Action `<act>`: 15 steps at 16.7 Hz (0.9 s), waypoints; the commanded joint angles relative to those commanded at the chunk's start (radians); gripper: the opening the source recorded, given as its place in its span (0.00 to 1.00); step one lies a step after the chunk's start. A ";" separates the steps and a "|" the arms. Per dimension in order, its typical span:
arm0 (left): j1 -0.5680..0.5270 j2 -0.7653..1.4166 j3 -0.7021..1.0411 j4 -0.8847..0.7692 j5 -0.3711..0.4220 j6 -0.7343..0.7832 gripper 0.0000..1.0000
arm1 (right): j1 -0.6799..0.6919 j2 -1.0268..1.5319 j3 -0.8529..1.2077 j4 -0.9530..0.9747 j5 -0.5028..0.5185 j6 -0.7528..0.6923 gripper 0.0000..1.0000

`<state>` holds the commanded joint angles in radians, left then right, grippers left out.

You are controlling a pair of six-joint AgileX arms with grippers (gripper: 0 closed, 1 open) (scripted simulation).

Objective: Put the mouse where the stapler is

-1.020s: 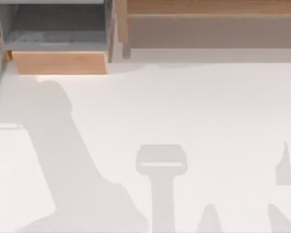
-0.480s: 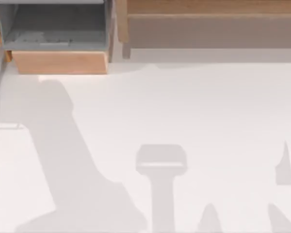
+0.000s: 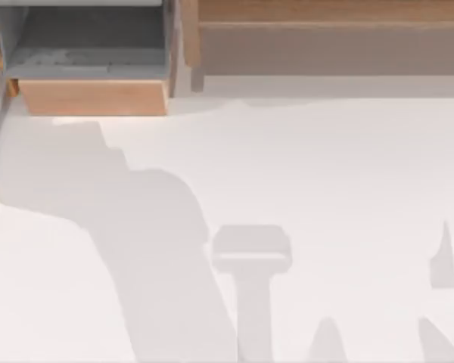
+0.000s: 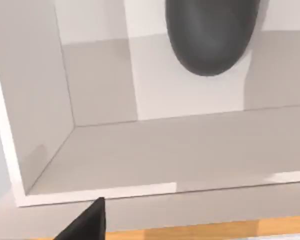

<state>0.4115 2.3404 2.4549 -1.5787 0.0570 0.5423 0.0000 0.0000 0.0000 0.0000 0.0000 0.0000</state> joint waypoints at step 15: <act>-0.078 0.290 -0.057 0.335 -0.005 -0.078 1.00 | 0.000 0.000 0.000 0.000 0.000 0.000 1.00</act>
<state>0.3337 2.6302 2.3980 -1.2436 0.0518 0.4645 0.0000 0.0000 0.0000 0.0000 0.0000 0.0000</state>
